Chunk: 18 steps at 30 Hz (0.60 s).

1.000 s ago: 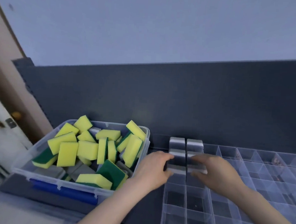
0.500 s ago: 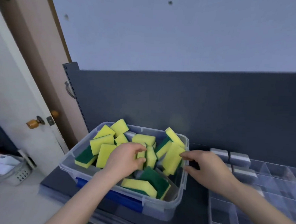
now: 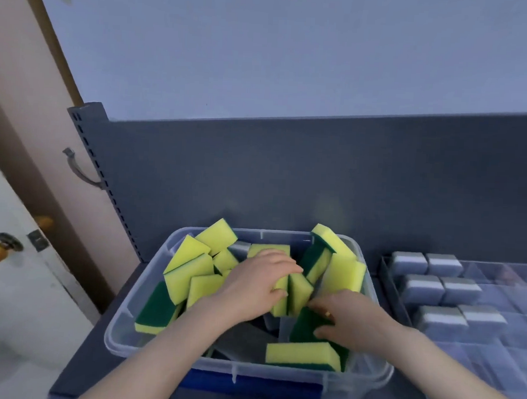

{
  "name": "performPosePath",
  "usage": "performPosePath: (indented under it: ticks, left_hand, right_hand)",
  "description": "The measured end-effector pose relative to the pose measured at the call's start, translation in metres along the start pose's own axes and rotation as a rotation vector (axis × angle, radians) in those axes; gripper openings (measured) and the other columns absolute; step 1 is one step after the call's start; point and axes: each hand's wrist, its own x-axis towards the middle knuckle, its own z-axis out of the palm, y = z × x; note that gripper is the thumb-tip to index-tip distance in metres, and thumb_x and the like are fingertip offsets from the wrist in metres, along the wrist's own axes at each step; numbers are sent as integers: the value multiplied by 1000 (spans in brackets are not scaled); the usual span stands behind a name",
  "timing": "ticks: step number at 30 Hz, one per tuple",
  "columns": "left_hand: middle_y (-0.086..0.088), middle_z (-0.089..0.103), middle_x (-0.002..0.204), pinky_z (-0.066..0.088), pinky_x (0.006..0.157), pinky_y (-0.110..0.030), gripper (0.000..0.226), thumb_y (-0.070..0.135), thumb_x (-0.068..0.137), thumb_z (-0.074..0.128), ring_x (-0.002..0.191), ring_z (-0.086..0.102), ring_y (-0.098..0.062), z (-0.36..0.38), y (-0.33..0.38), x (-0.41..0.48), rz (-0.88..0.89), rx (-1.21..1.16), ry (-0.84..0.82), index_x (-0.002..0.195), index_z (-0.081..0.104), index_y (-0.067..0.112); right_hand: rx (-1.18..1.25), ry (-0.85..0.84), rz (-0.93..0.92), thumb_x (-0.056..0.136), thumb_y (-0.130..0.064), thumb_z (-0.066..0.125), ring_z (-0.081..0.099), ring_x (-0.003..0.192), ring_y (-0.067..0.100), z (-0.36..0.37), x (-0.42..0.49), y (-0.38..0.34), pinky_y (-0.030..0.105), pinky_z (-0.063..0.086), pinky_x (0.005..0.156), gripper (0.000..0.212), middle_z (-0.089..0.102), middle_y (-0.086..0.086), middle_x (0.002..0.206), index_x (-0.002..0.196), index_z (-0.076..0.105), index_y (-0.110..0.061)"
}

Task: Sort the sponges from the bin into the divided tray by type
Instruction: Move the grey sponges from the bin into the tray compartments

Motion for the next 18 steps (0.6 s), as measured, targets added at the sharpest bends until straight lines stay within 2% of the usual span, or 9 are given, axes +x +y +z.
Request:
performPosePath:
  ticks: [2,4,6,8,10,12,14,16,18]
  left_hand:
    - [13,38,148,25,116,-33,57,23,90,62,141,24,-8,6,-1,11,99,73,-71,142,41,32]
    - [8,37,149,27,114,-36,62,20,88,63,140,25,-13,12,-3,19,155,142,-141,144,37,29]
    - [4,42,139,38,104,-37,61,17,85,63,130,35,-18,14,-6,22,170,194,-172,141,40,28]
    - [2,44,122,43,85,-35,54,15,83,62,117,41,-20,12,-12,20,165,214,-163,133,48,28]
    - [4,44,112,40,72,-31,45,9,82,60,111,41,-18,7,-23,15,144,224,-167,122,54,28]
    - [6,44,111,36,67,-29,41,6,81,58,111,42,-16,1,-36,4,108,220,-205,114,55,31]
    - [11,45,112,40,72,-28,37,12,82,61,110,43,-12,-5,-47,-8,60,188,-274,111,56,35]
    - [15,45,115,43,82,-28,33,22,83,67,107,42,-8,-11,-51,-20,45,133,-364,111,59,38]
    - [18,45,121,44,90,-29,36,32,81,72,109,43,-6,-16,-48,-26,40,76,-442,115,61,39]
  right_hand:
    - [8,-52,65,87,-36,59,52,118,19,8,-2,-4,35,47,96,48,56,-4,130,133,47,-30]
    - [20,-27,112,87,-30,61,53,116,20,13,-4,-9,35,48,94,45,57,-5,127,130,50,-31]
    - [30,32,129,83,-25,63,57,111,19,16,-4,-12,35,51,89,39,62,-8,119,121,56,-32]
    - [60,66,145,81,-22,64,58,106,17,14,-4,-13,33,51,87,39,62,-11,114,118,58,-33]
    - [76,59,172,82,-24,66,56,103,15,11,-5,-12,30,49,87,41,59,-10,114,121,57,-32]
    - [72,24,166,82,-24,66,55,101,16,7,-5,-12,30,49,87,38,58,-7,113,119,58,-29]
    - [71,-27,137,81,-19,65,56,100,16,5,-4,-13,30,49,87,36,59,-6,112,116,60,-27]
    - [104,-53,122,81,-20,67,56,96,13,-4,-1,-13,25,48,84,35,61,-8,108,114,61,-27]
    - [190,9,148,79,-22,72,57,91,12,-22,4,-9,25,48,82,35,61,-11,100,112,62,-27]
